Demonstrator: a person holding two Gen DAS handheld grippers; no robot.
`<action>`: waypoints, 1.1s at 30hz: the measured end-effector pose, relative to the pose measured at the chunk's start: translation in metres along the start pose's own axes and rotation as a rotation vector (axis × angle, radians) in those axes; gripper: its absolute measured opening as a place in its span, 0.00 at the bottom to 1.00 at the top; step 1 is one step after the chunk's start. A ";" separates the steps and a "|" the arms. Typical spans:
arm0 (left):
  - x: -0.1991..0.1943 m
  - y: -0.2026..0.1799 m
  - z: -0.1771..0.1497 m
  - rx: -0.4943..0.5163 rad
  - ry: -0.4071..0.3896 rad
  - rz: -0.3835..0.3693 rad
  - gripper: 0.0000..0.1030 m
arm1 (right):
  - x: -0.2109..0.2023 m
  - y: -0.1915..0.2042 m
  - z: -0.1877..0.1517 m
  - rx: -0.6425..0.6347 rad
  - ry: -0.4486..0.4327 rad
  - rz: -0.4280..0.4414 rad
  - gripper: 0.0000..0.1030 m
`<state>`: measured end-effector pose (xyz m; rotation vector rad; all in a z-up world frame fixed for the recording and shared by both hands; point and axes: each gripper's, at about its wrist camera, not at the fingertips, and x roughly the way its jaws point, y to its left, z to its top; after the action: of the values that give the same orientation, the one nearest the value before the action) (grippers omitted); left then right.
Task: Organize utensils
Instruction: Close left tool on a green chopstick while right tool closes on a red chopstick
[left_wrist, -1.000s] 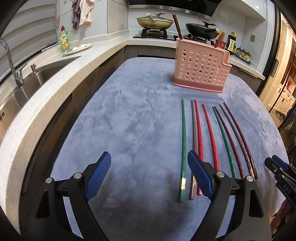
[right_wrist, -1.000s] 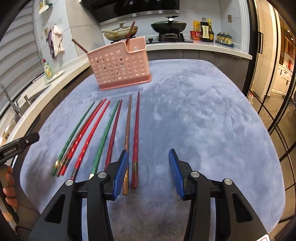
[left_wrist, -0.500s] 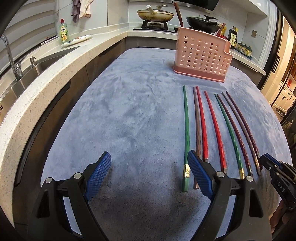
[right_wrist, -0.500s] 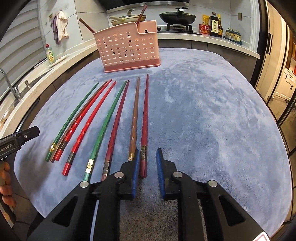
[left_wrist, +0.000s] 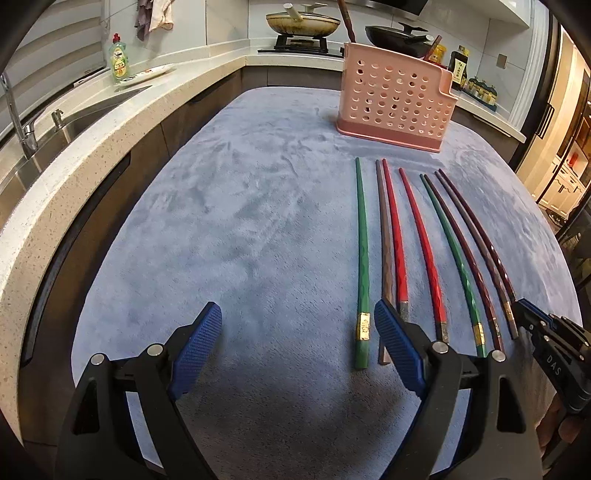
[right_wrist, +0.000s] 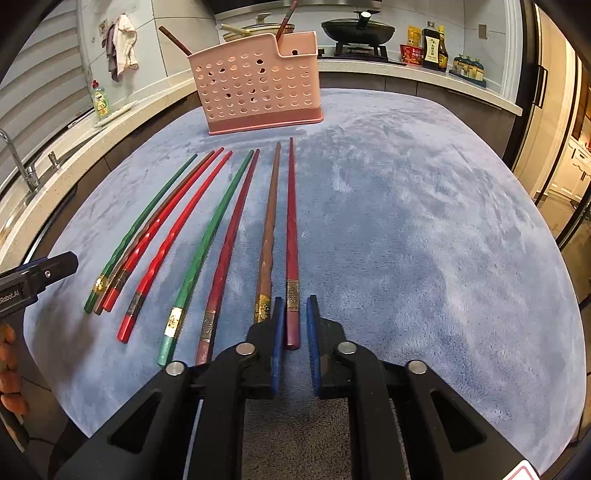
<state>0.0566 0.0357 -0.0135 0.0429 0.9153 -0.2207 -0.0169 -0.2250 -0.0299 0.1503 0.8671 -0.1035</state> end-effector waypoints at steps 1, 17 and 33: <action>0.001 -0.001 -0.001 0.002 0.004 -0.002 0.78 | 0.000 -0.001 0.000 0.004 0.000 0.002 0.07; 0.021 -0.011 -0.013 0.027 0.059 -0.007 0.65 | -0.001 -0.005 -0.003 0.024 -0.004 0.007 0.07; 0.023 -0.011 -0.013 0.024 0.063 -0.004 0.28 | -0.001 -0.006 -0.004 0.025 -0.003 0.009 0.07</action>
<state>0.0580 0.0222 -0.0386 0.0709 0.9759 -0.2354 -0.0215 -0.2301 -0.0318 0.1774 0.8623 -0.1066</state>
